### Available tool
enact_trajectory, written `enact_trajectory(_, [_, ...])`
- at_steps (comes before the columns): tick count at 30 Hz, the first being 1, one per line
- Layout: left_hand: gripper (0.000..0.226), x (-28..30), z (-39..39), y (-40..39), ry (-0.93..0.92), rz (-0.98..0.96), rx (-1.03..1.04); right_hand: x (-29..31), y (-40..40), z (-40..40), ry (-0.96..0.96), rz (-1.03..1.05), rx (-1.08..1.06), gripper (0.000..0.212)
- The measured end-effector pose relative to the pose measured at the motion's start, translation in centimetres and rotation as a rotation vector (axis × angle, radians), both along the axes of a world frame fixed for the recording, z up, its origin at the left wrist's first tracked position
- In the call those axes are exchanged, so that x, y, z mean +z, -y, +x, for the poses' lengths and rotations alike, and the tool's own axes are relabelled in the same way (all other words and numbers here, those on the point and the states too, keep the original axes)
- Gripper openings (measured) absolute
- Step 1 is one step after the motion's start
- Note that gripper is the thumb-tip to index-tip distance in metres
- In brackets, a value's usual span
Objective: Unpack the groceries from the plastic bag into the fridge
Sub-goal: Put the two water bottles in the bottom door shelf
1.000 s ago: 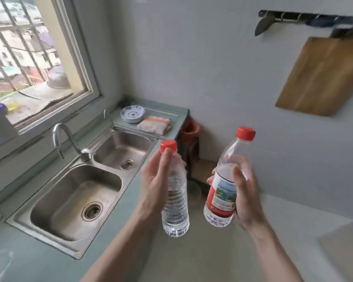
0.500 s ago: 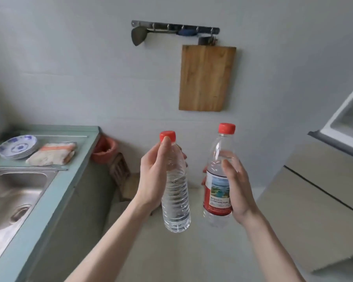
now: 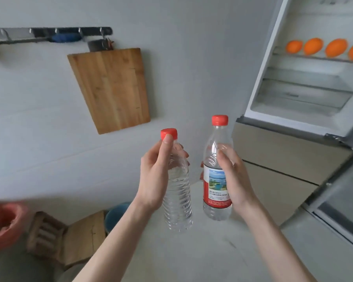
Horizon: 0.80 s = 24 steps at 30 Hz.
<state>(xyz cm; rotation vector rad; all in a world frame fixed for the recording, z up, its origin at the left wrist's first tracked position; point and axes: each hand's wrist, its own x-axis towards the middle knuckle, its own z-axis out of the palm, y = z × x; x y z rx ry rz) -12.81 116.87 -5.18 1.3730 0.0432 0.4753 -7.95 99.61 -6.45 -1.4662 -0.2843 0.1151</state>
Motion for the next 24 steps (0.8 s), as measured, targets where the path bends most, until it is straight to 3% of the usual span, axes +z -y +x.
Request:
enact_trajectory(3, [0.07,0.4,4.8,-0.4,0.003,0.021,-0.085,0.4,0.0,3.2,-0.012,0.008,-0.105,0.067])
enact_trajectory(7, [0.07,-0.1,10.4,-0.7,-0.006,0.025,-0.156,0.8,0.4,7.3,-0.007,-0.025,-0.229,0.045])
enact_trajectory(10, [0.066,-0.2,14.3,0.1,-0.03,0.01,-0.195,1.2,1.8,9.7,0.008,-0.061,-0.322,0.054])
enact_trajectory(14, [0.066,-0.3,18.8,2.1,-0.042,0.005,-0.274,1.7,4.0,11.8,-0.006,-0.041,-0.467,0.049])
enact_trajectory(24, [0.061,0.6,28.4,10.6,0.02,0.046,-0.474,1.7,11.6,17.6,0.012,-0.056,-0.712,0.079])
